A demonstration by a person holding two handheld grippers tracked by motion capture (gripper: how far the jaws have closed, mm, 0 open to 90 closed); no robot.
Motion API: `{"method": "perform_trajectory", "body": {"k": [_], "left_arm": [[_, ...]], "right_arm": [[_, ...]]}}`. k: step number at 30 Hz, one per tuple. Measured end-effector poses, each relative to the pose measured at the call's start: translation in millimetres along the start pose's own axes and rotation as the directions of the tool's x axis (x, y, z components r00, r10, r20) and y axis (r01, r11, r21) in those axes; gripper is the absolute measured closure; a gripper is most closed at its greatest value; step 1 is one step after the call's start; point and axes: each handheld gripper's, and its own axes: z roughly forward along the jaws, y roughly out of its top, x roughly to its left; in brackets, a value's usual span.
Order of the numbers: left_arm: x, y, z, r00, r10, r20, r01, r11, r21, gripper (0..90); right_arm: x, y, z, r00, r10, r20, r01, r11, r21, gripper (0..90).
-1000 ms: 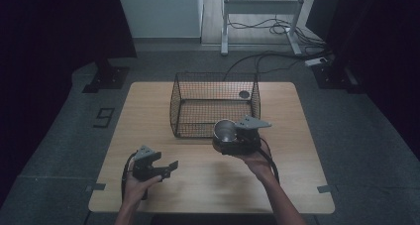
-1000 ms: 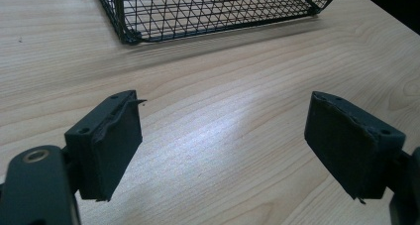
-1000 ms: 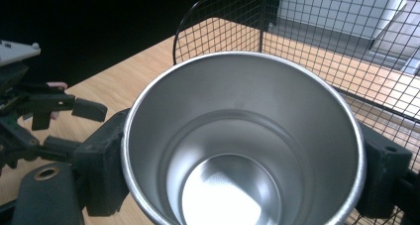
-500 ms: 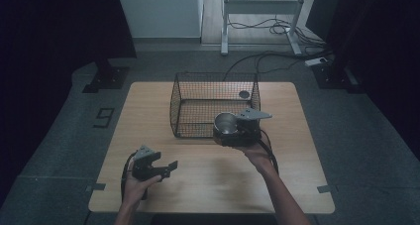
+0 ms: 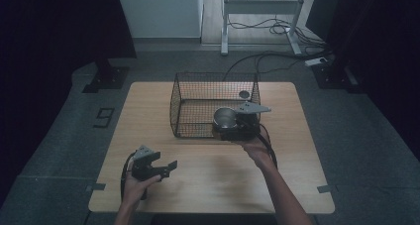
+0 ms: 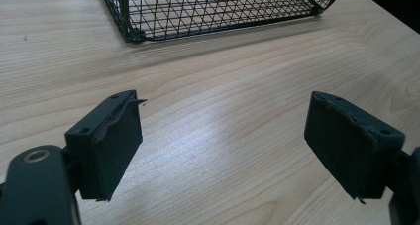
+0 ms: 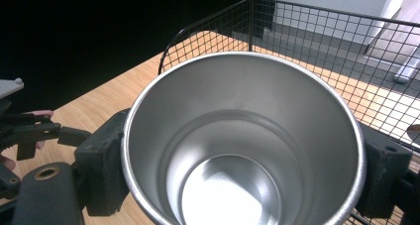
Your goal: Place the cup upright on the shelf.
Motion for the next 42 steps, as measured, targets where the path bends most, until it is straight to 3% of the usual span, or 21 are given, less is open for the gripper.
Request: {"method": "perform_trajectory", "body": {"k": [16, 26, 42], "left_arm": [[1.2, -0.1, -1.4, 1.0000, -0.001, 0.004, 0.001, 1.0000, -0.003, 15.0], [-0.2, 0.1, 0.1, 1.0000, 0.001, 0.006, -0.001, 1.0000, 0.003, 15.0], [3.9, -0.9, -3.4, 1.0000, -0.006, -0.003, 0.006, 1.0000, -0.003, 15.1]], "right_arm": [[-15.0, 23.3, 17.5, 0.9998, 0.003, 0.019, -0.003, 1.000, 0.020, 14.9], [-32.1, 42.5, 27.6, 0.9990, 0.015, 0.041, -0.017, 0.999, 0.033, 14.9], [-48.9, 47.9, 49.0, 0.9981, 0.024, 0.056, -0.027, 0.998, 0.059, 15.0]]}}
